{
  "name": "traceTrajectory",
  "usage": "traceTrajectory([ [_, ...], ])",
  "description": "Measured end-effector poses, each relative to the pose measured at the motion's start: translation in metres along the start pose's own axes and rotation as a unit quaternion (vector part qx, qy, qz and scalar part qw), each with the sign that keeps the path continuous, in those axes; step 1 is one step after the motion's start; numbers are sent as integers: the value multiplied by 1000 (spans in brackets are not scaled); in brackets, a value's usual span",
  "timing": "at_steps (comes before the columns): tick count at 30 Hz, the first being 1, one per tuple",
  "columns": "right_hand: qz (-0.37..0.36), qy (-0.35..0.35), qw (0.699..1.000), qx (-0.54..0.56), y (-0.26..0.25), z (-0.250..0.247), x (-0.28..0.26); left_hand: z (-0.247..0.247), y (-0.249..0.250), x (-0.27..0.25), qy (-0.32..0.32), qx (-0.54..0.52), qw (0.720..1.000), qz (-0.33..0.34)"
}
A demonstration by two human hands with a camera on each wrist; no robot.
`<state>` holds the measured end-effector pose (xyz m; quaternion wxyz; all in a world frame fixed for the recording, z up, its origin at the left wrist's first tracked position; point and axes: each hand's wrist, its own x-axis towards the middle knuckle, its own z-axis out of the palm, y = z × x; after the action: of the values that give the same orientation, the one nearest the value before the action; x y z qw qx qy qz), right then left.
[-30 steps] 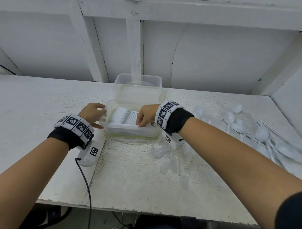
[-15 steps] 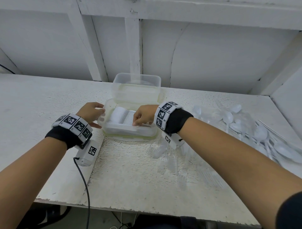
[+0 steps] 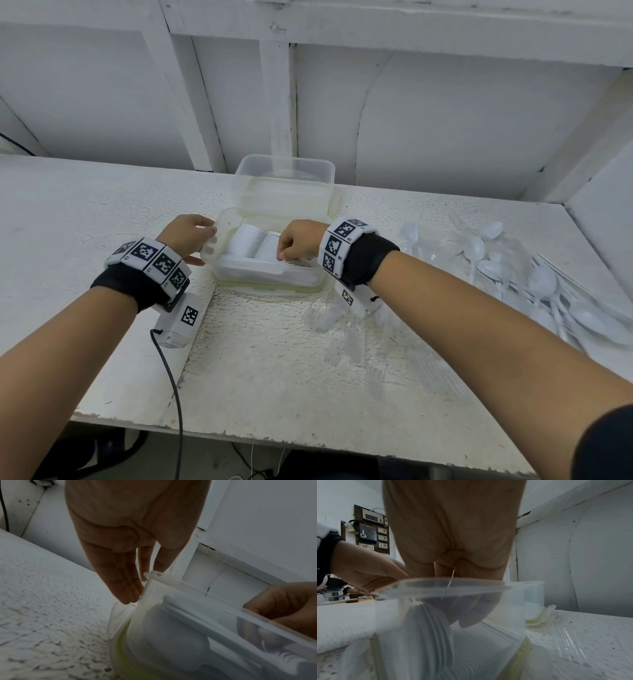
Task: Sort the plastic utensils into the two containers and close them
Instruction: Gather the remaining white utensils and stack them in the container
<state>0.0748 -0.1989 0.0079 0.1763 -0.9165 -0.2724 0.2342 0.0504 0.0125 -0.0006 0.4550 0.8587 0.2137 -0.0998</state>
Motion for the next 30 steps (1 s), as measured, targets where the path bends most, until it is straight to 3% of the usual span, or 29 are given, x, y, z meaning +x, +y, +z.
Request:
traceTrajectory([
  [5,-7,49,998,24,2,-6,-7,-3,8,-7,47,77,995,43],
  [9,-33,126,990,54,11,-23,-33,5,31,-25,116,142,971,155],
  [12,-33,163,983,73,32,-36,-67,29,61,-48,118,123,956,240],
  [18,68,206,972,93,106,-52,-146,109,116,-76,-20,119,929,349],
  [23,169,213,954,122,164,-40,-200,186,143,-87,-134,176,913,343],
  [30,247,191,943,113,210,-10,-232,273,164,-105,-230,298,856,354],
])
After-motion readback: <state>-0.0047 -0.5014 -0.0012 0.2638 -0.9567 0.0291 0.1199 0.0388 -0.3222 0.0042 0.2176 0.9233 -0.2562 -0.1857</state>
